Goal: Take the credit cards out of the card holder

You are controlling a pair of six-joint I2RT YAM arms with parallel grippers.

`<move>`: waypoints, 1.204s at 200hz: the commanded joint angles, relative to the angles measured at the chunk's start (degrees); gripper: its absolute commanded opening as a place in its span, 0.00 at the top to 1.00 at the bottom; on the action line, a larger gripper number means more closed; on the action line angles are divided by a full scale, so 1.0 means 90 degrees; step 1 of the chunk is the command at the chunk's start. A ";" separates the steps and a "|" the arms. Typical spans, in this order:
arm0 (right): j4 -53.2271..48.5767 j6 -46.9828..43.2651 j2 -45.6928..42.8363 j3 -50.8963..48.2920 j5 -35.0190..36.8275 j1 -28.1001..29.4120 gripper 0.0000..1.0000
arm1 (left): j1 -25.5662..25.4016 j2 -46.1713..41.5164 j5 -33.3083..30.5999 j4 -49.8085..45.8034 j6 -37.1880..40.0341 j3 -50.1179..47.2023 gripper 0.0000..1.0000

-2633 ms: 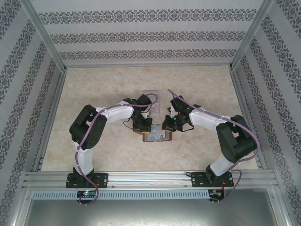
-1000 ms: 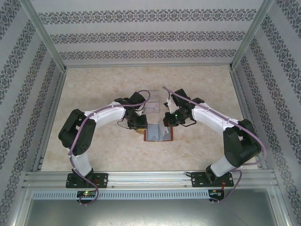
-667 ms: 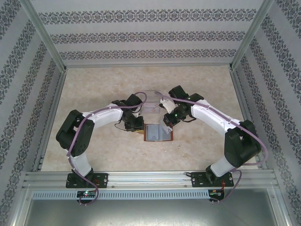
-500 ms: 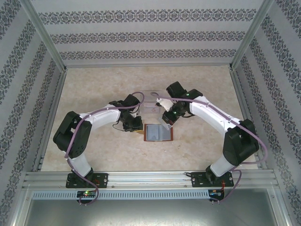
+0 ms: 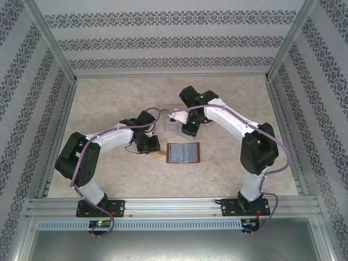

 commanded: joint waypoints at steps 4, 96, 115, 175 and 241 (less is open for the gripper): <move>-0.0622 -0.0646 0.0442 0.0655 0.0292 0.0025 0.98 | 0.0097 -0.0218 -0.0095 0.0098 -0.0116 -0.0158 0.85; -0.1489 -0.1562 0.1912 0.3036 0.0400 -0.0096 0.99 | 0.0238 -0.0319 -0.0156 0.0167 -0.0193 -0.0291 0.85; -0.1658 -0.1671 0.2231 0.3570 0.0405 -0.0130 0.99 | 0.0272 -0.0309 -0.0154 0.0128 -0.0179 -0.0246 0.85; -0.2093 -0.1965 0.3197 0.5172 0.0535 -0.0168 1.00 | 0.0366 -0.0362 -0.0180 0.0118 -0.0211 -0.0295 0.85; -0.2046 -0.2380 0.3700 0.5842 0.0753 -0.0109 1.00 | 0.0440 -0.0360 -0.0167 0.0159 -0.0230 -0.0341 0.85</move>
